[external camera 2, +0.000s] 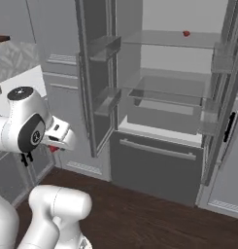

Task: Take the strawberry from the fridge and place it on top of the pancake, located on the dining counter.

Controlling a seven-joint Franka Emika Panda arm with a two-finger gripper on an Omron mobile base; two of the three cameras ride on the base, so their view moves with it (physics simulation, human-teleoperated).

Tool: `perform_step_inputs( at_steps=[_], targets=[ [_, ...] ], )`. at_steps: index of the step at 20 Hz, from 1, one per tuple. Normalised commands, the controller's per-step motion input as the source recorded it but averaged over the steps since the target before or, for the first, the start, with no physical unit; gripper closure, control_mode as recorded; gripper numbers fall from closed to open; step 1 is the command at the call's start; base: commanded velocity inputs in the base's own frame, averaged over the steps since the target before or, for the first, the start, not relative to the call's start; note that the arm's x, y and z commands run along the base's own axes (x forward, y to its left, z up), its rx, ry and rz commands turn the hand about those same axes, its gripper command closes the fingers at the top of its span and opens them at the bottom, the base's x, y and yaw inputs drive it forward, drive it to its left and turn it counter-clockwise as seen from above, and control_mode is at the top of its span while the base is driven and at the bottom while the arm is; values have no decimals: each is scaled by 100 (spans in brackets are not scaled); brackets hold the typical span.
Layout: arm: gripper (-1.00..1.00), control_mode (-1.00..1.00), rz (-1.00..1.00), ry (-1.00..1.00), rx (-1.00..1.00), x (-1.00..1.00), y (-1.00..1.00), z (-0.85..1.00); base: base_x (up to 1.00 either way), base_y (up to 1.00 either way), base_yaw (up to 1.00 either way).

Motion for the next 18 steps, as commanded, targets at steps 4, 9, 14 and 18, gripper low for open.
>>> perform_step_inputs(
  at_steps=[4,9,14,18],
  targets=[
    [100,100,0,0,0,0,0,0,-100,60,57],
    [100,100,0,0,0,0,0,0,-67,40,78],
    [100,100,0,0,0,0,0,0,-11,38,95],
    [100,100,0,0,0,0,0,0,-4,47,97]
  ],
)
